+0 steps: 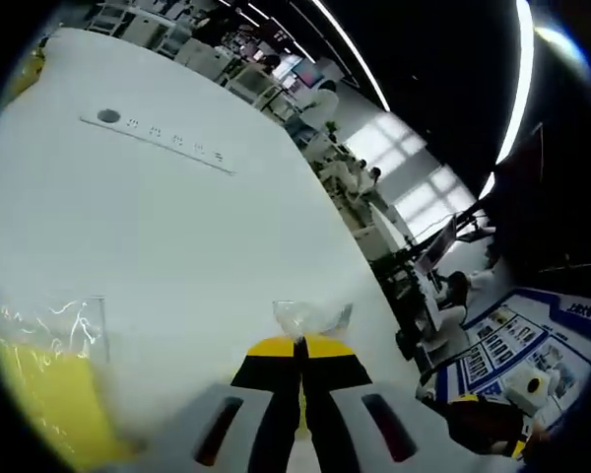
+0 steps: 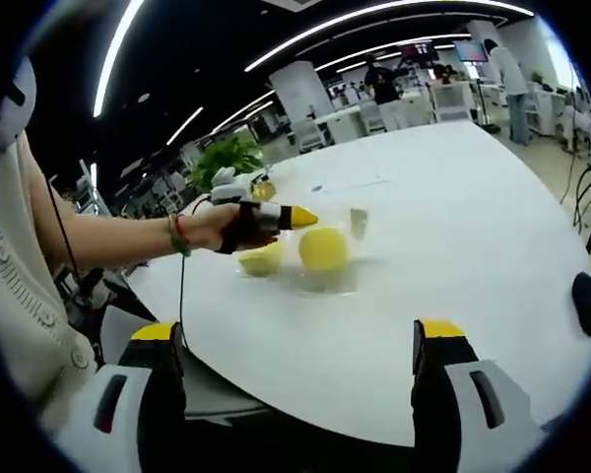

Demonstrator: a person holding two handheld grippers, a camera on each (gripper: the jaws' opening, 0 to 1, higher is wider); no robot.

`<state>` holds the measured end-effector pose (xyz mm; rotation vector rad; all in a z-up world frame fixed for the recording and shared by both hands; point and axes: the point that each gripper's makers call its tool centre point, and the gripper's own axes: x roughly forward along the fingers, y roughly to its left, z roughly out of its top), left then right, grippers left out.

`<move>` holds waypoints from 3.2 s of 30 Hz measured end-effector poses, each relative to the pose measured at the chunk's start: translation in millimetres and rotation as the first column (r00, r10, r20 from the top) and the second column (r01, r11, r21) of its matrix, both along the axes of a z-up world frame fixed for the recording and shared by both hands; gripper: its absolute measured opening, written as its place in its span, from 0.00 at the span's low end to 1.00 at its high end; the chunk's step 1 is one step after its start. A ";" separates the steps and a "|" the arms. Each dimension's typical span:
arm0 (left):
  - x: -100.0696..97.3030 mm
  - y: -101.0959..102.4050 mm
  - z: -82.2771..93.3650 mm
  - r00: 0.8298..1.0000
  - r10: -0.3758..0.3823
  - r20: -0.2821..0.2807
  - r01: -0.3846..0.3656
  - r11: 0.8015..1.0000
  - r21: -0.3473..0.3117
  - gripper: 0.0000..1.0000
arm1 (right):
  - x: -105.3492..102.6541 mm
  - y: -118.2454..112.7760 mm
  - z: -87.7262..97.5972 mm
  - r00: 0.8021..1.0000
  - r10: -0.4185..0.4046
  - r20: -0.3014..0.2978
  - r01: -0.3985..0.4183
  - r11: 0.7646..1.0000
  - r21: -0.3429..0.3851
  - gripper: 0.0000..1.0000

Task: Compare the silicone blocks by pressing each to a similar depth, holding the contact briefly, and releasing to observe deformation and rebound differences across the visible hardness samples.

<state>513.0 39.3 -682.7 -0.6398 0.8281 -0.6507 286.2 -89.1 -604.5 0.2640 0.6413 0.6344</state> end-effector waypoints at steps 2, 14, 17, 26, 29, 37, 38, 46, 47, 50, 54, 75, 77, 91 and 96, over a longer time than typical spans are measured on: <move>3.6 3.1 -8.7 1.000 0.005 -0.006 -0.005 1.000 0.022 0.00 | 0.4 0.1 0.2 1.000 -0.003 -0.004 0.003 1.000 0.007 0.90; 16.5 17.1 -45.6 0.999 0.044 -0.030 -0.040 0.989 0.143 0.00 | 8.6 12.4 3.1 1.000 0.022 -0.013 -0.021 0.999 0.039 0.86; 17.1 17.6 -46.2 0.999 0.043 -0.031 -0.038 0.988 0.153 0.00 | 9.1 14.5 2.5 1.000 0.027 -0.014 -0.027 0.999 0.040 0.86; 15.1 21.3 -38.4 0.999 -0.018 0.035 0.009 0.970 0.243 0.13 | 13.9 17.7 1.6 0.999 0.034 -0.023 -0.033 0.998 0.048 0.85; 7.8 28.0 -28.4 0.994 -0.072 0.078 0.046 0.952 0.302 0.14 | 15.9 19.0 1.2 0.999 0.022 -0.036 -0.020 0.999 0.047 0.83; -25.3 39.8 -8.1 0.965 -0.209 0.156 0.127 0.900 0.417 0.29 | 17.1 28.5 -0.7 0.998 0.018 -0.053 -0.017 1.000 0.023 0.80; -32.0 40.1 -3.6 0.962 -0.221 0.163 0.137 0.899 0.415 0.29 | 17.3 28.5 -2.8 0.998 0.010 -0.066 -0.009 1.000 0.012 0.79; -74.7 54.5 33.1 0.946 -0.237 0.220 0.141 0.914 0.380 0.40 | 12.0 45.3 3.2 1.000 0.022 -0.015 -0.022 0.999 0.024 0.79; -81.6 57.6 39.4 0.943 -0.237 0.233 0.136 0.916 0.378 0.40 | 11.1 47.3 3.6 1.000 0.025 -0.011 -0.025 0.999 0.024 0.78; -100.2 62.9 55.0 0.935 -0.234 0.267 0.126 0.922 0.365 0.43 | 8.5 53.2 6.0 0.999 0.045 0.020 -0.045 0.999 0.006 0.77; -121.7 71.2 68.9 0.924 -0.238 0.298 0.128 0.930 0.346 0.50 | 3.3 62.3 13.6 0.993 0.093 0.080 -0.091 0.996 -0.021 0.76; -222.4 176.8 86.1 0.927 0.028 0.373 -0.122 0.965 0.230 0.61 | -12.2 86.3 21.1 0.975 0.195 0.107 -0.197 0.980 0.015 0.83; -227.2 182.2 86.0 0.927 0.040 0.373 -0.134 0.964 0.230 0.64 | -14.0 88.3 21.2 0.975 0.199 0.102 -0.203 0.979 0.025 0.88; -237.3 188.2 89.7 0.918 0.042 0.393 -0.134 0.969 0.209 0.72 | -11.9 81.4 26.8 0.981 0.162 0.104 -0.166 0.985 0.035 0.92; -235.8 191.0 85.8 0.924 0.044 0.381 -0.134 0.968 0.213 0.73 | -7.0 76.5 27.7 0.986 0.123 0.110 -0.128 0.991 0.043 0.91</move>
